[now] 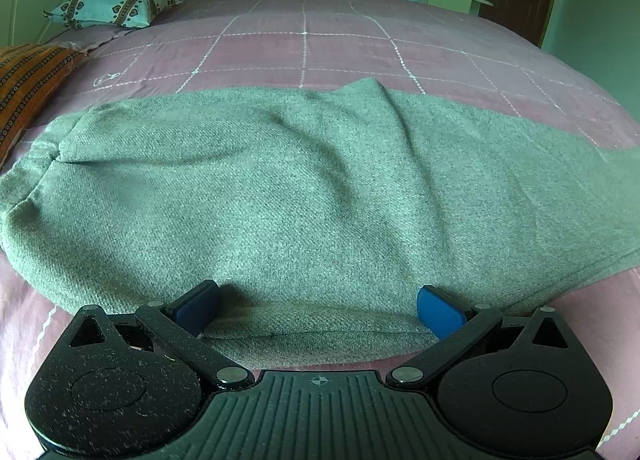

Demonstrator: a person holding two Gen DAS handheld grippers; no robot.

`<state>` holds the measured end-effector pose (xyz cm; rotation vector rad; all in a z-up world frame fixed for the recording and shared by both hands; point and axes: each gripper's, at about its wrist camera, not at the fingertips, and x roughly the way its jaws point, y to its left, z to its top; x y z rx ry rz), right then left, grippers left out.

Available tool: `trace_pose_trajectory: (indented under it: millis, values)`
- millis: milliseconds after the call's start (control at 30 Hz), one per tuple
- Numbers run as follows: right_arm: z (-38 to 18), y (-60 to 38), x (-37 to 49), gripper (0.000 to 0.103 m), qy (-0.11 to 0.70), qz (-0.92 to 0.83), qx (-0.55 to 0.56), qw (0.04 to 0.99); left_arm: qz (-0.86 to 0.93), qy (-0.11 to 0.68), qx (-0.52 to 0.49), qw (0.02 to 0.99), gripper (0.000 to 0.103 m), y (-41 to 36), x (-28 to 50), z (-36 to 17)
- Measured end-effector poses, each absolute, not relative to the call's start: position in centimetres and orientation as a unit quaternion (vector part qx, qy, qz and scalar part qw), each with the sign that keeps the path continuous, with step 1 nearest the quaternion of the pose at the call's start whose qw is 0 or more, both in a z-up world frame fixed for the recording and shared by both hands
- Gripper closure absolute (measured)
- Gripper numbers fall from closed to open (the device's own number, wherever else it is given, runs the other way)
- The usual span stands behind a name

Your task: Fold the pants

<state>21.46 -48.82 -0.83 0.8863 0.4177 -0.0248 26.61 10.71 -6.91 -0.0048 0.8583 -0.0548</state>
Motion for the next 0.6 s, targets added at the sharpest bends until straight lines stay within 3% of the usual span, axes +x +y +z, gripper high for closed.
trace_pose_trajectory:
  millis: [100, 200, 300, 367, 433, 500, 533, 600]
  values:
    - [3.2, -46.9, 19.3, 0.103, 0.151, 0.02, 0.315, 0.937, -0.027, 0.415, -0.002, 0.909, 0.0, 10.7, 26.6, -6.9]
    - [1.2, -46.9, 18.2, 0.103, 0.175, 0.002, 0.274, 0.946, -0.026, 0.412, -0.002, 0.911, 0.0, 10.7, 26.5, -7.0]
    - [-5.3, -49.6, 19.6, 0.103, 0.292, -0.033, 0.34, 0.894, -0.028, 0.414, 0.0, 0.91, 0.0, 10.7, 26.5, -6.9]
    - [-6.2, -50.8, 18.3, 0.099, 0.263, -0.022, 0.398, 0.879, -0.032, 0.416, -0.001, 0.909, 0.0, 10.9, 26.4, -6.8]
    - [-6.2, -51.9, 17.4, 0.082, 0.233, -0.043, 0.437, 0.868, -0.032, 0.414, -0.001, 0.91, 0.0, 10.9, 26.5, -6.9]
    - [-6.6, -53.3, 17.8, 0.079, 0.224, -0.044, 0.487, 0.843, -0.028, 0.413, 0.002, 0.91, 0.0, 10.7, 26.5, -7.0]
    - [-6.9, -53.9, 18.2, 0.084, 0.235, -0.045, 0.508, 0.827, -0.026, 0.412, 0.003, 0.911, 0.0, 10.7, 26.5, -7.0]
    - [-6.6, -54.5, 19.8, 0.103, 0.253, -0.066, 0.509, 0.82, -0.026, 0.411, 0.002, 0.911, 0.0, 10.6, 26.4, -6.9]
